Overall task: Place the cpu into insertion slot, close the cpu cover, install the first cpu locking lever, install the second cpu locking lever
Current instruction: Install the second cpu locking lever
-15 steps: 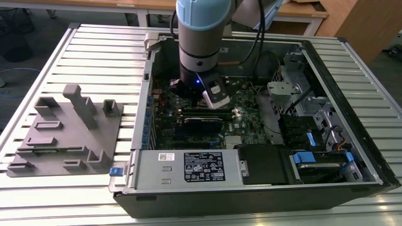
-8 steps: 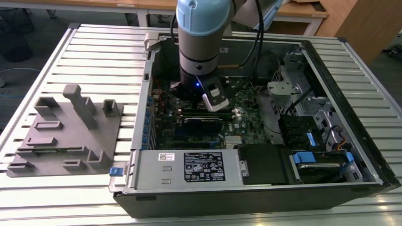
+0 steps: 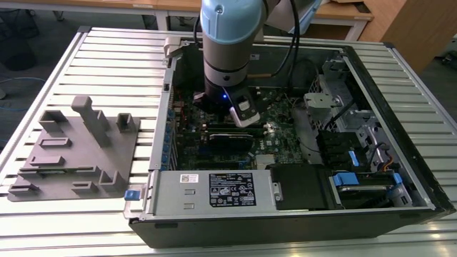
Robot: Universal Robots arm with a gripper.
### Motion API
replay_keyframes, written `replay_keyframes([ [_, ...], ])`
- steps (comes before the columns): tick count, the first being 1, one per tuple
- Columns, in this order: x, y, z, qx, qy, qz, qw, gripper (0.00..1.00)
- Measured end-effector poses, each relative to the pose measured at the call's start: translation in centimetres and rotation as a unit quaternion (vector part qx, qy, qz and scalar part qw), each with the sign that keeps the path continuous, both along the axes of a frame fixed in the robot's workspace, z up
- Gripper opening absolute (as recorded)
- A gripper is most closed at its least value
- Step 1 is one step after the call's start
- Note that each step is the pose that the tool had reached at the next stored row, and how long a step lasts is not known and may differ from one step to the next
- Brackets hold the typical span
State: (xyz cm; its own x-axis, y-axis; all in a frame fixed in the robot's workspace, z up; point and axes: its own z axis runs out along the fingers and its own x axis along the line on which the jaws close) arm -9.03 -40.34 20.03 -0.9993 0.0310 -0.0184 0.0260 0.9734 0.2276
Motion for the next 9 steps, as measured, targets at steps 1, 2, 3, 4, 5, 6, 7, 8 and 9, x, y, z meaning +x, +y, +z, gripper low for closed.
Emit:
replay_keyframes([
  [1, 0.00, 0.01, -0.06, 0.0020, 0.0000, 0.000, 1.0000, 0.11],
  [2, 0.00, 0.01, -0.13, 0.0030, -0.0001, 0.000, 1.0000, 0.11],
  [3, 0.00, 0.00, -0.19, 0.0039, 0.0000, 0.000, 1.0000, 0.11],
  [4, 0.00, 0.00, -0.25, 0.0047, -0.0001, 0.000, 1.0000, 0.11],
  [5, 0.00, 0.00, -0.30, 0.0054, 0.0000, 0.000, 1.0000, 0.11],
  [6, 0.00, 0.00, -0.35, 0.0061, -0.0001, 0.000, 1.0000, 0.11],
  [7, 0.00, 0.01, -0.39, 0.0068, 0.0000, 0.000, 1.0000, 0.11],
  [8, 0.00, 0.01, -0.42, 0.0078, 0.0000, 0.000, 1.0000, 0.11],
  [9, 0.00, 0.01, -0.45, 0.0087, -0.0001, 0.000, 1.0000, 0.11],
])
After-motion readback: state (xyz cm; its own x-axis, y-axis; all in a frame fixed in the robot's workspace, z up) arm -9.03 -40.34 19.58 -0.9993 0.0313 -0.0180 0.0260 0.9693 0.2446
